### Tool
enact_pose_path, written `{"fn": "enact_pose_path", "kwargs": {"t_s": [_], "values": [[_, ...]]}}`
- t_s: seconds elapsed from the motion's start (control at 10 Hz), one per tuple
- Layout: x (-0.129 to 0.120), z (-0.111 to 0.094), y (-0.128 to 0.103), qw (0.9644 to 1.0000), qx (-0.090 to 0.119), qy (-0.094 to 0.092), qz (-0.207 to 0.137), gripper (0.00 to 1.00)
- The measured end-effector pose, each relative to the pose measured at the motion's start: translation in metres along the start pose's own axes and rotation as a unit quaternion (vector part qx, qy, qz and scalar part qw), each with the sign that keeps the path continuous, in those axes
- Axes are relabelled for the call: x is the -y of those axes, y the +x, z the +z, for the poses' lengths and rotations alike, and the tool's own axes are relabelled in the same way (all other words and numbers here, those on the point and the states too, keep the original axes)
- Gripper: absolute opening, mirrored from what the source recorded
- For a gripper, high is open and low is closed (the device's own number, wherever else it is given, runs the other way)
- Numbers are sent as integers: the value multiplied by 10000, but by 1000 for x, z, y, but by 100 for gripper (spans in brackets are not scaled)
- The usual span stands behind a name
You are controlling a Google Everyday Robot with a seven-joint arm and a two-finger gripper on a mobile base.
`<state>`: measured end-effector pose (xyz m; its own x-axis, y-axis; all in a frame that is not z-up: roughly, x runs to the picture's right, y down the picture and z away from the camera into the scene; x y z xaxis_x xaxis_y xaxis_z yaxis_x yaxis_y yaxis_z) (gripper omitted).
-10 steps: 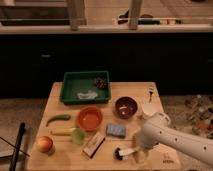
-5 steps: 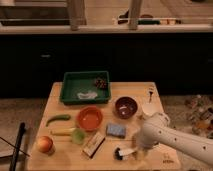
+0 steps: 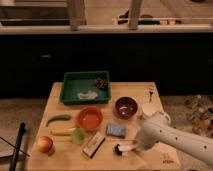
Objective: Place brush in red bowl
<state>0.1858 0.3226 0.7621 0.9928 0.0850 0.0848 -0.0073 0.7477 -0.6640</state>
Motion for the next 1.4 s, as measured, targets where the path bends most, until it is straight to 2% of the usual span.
{"fn": "enact_pose_path", "kwargs": {"t_s": [0.7,1.4], "values": [[0,4,-1,10000,-30,-63,-3,0],[5,-22,0,9999,-110,97,35,0]]}}
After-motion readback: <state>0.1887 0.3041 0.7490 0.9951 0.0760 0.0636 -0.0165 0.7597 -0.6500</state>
